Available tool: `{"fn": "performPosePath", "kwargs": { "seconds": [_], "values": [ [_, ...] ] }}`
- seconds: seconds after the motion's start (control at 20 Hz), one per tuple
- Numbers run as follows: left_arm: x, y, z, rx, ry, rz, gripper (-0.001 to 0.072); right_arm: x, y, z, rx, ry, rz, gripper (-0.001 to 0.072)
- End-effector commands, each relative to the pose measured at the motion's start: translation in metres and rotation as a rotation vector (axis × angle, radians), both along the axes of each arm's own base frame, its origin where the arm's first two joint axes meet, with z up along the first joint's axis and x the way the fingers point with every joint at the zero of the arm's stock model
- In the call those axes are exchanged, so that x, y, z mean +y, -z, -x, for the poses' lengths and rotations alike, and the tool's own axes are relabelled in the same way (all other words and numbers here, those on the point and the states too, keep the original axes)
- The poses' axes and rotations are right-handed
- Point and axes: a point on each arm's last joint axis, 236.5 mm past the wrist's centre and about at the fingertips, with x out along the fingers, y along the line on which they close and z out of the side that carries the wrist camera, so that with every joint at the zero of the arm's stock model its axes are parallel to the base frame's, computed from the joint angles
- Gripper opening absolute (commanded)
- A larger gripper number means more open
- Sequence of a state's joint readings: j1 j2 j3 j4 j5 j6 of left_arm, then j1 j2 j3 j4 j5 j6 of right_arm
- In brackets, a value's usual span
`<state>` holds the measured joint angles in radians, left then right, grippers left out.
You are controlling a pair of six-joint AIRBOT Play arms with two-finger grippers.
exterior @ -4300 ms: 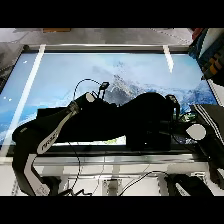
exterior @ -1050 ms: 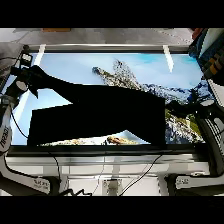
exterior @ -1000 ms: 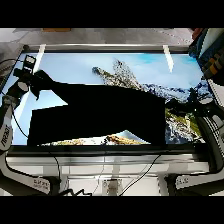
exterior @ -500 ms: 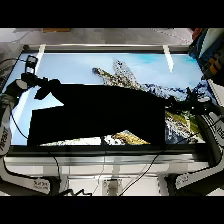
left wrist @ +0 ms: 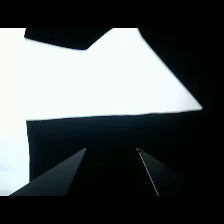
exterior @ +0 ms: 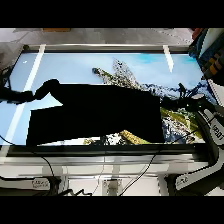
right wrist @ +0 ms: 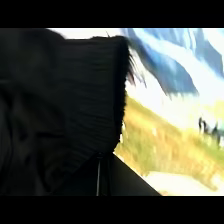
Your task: Fold the clothes and pants, and hang the long-sleeved shirts on hangers.
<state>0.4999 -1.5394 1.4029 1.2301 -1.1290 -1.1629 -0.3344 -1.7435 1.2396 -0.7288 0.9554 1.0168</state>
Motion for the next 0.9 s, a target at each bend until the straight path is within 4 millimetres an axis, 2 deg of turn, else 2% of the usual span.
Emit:
{"fn": "performPosePath", "kwargs": {
  "seconds": [0.0, 0.1, 0.2, 0.4, 0.6, 0.85],
  "values": [
    [0.016, 0.012, 0.067, 0.226, -0.111, 0.111, 0.0325, -0.016, -0.038, -0.030, -0.121, -0.028, 0.083, 0.0021],
    [0.021, 0.019, 0.087, 0.279, -0.136, 0.147, 0.0325, -0.032, -0.058, -0.045, -0.162, -0.018, 0.137, 0.0021],
    [0.016, 0.036, 0.110, 0.348, -0.154, 0.196, 0.0325, -0.047, -0.072, -0.054, -0.177, 0.008, 0.190, 0.0020],
    [0.002, 0.071, 0.147, 0.462, -0.147, 0.238, 0.0325, -0.089, -0.082, -0.069, -0.184, 0.129, 0.326, 0.0021],
    [-0.009, 0.080, 0.161, 0.504, -0.126, 0.268, 0.0325, -0.111, -0.097, -0.090, -0.261, 0.267, 0.344, 0.0020],
    [-0.009, 0.074, 0.160, 0.487, -0.118, 0.256, 0.0325, -0.136, -0.114, -0.106, -0.354, 0.345, 0.418, 0.0021]
  ]
}}
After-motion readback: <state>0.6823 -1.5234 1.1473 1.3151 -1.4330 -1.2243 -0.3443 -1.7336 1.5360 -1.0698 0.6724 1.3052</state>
